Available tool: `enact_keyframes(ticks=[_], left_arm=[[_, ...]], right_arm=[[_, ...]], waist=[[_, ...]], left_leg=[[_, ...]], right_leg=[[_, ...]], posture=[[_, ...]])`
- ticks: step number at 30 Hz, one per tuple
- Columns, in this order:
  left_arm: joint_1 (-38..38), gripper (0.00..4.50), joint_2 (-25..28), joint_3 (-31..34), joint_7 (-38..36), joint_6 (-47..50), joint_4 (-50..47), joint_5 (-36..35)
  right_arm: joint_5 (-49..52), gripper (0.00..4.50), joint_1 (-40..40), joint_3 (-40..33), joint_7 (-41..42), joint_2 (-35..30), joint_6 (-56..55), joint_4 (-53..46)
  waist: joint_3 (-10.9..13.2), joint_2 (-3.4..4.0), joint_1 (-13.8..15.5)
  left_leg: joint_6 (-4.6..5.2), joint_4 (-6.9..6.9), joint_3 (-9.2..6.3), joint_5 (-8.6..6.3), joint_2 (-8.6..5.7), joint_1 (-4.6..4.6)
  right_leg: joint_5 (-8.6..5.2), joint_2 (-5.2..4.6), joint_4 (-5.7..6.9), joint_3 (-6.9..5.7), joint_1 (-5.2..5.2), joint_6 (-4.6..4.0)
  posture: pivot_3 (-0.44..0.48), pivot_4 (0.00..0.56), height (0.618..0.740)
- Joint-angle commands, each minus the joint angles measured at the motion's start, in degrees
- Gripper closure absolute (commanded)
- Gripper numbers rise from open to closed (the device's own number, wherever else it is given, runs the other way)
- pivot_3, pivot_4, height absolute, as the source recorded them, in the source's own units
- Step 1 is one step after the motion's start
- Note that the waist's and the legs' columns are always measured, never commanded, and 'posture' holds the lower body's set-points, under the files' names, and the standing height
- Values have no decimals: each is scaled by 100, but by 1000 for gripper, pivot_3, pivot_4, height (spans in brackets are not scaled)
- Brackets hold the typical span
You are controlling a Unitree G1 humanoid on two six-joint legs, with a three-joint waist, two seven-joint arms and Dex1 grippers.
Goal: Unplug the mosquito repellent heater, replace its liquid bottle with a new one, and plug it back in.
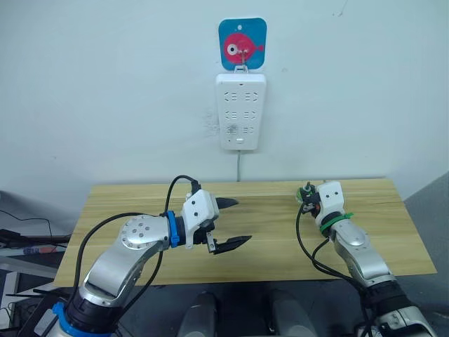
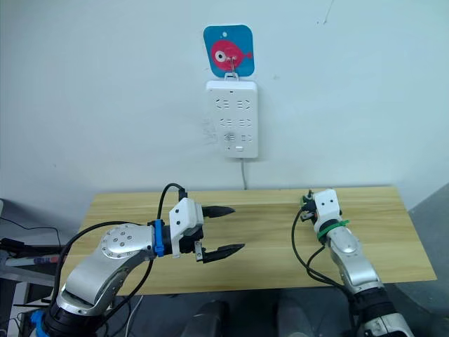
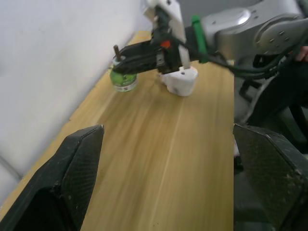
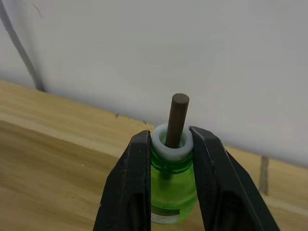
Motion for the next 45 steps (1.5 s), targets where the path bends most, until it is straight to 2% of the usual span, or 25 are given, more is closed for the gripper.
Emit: enact_keyframes(ticks=[1,9,14,20,24,29,32,35,40,45], left_arm=[[43,0,19,87,219,-31,-262,120],[185,0,83,193,347,71,-452,77],[293,0,67,255,449,148,-570,58],[416,0,85,288,495,170,-633,60],[531,0,-23,519,711,232,-503,37],[870,0,-384,1297,1331,529,-43,-118],[1485,0,-376,1755,1317,38,237,-12],[2007,0,-362,2067,1335,-486,599,173],[2650,0,-190,2171,1120,-1615,1415,649],[2339,0,-278,2024,1126,-1856,2068,707]], right_arm=[[-110,3696,-384,-256,237,233,-446,528],[-368,3696,-793,-443,626,581,-893,1797],[-507,3696,-862,-523,779,633,-1084,2197],[-434,1570,-754,-778,848,659,-1180,2080],[-288,68,-369,-951,880,599,-854,1002],[167,68,456,-842,1646,40,406,-1475],[485,68,882,-510,2453,-778,1502,-3131],[969,68,903,-429,2694,-1260,2639,-4182],[1065,68,768,-127,3156,-1885,3429,-5048],[902,68,348,235,3171,-1999,3901,-5207]], waist=[[16,-1,1],[30,4,17],[39,8,28],[46,13,37],[47,14,48],[46,18,64],[45,20,43],[45,18,46],[41,13,186],[45,4,311]], left_leg=[[0,0,0,0,0,1],[0,-1,-2,0,-1,0],[1,1,-3,0,-2,4],[1,-1,-3,0,-1,5],[1,-2,-5,0,-1,4],[0,-2,-8,-1,-1,2],[1,-5,-10,-1,2,1],[1,-7,-14,-1,7,3],[0,-6,-17,-1,1,1],[0,-2,-22,-1,-1,-12]], right_leg=[[0,0,1,0,1,0],[0,-1,-1,0,1,-1],[0,-2,2,0,5,-1],[0,-1,1,1,5,-1],[0,-3,1,1,4,-1],[0,-17,-1,1,4,-1],[0,-22,-5,1,2,-1],[-1,-25,-8,-1,3,-1],[-1,-29,-14,-8,7,-2],[1,-31,-36,-17,7,-2]], posture=[[93,240,732],[120,248,732],[137,251,732],[142,249,732],[135,237,732],[121,225,732],[116,212,732],[116,208,732],[124,197,732],[119,230,732]])
